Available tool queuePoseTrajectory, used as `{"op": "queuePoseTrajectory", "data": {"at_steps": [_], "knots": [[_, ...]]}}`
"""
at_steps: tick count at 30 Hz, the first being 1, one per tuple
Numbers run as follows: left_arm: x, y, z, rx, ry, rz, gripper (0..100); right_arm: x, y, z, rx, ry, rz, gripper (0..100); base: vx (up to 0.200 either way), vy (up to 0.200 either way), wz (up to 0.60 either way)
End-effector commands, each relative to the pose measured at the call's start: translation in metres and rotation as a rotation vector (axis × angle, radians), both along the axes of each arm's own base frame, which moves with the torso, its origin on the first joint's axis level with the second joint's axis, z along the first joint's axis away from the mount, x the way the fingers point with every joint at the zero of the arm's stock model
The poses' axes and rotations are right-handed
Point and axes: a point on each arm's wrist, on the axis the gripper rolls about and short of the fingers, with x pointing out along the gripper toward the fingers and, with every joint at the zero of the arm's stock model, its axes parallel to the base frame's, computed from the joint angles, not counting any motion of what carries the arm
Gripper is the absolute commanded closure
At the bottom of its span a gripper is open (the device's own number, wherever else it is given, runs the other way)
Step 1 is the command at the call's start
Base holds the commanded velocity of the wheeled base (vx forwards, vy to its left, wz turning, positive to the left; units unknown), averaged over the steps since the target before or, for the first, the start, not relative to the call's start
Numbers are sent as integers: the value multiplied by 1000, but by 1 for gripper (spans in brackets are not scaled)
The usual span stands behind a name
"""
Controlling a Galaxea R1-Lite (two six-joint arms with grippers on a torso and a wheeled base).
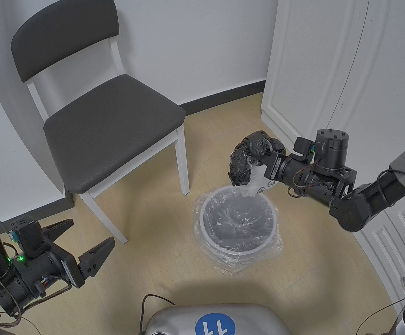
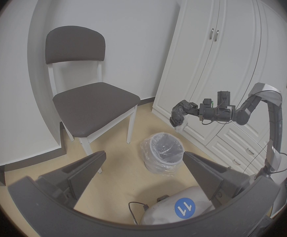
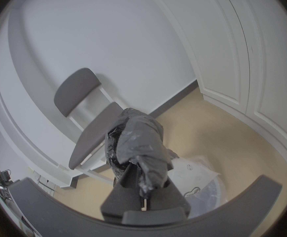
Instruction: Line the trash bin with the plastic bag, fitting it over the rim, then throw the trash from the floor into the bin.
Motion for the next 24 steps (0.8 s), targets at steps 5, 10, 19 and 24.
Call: {"op": "queuePoseTrajectory", "data": {"at_steps": [5,10,19,24], "knots": [[-2,1,0,6,-7,-5,0,12,16,-90,-23,104,10,100,0,0,0],[-2,1,0,15,-13,-7,0,17,18,-116,-43,151,11,100,0,0,0],[-2,1,-1,16,-10,-7,0,27,18,-149,-17,174,0,100,0,0,0],[-2,1,-1,16,-10,-7,0,30,20,-163,-24,188,1,100,0,0,0]]}}
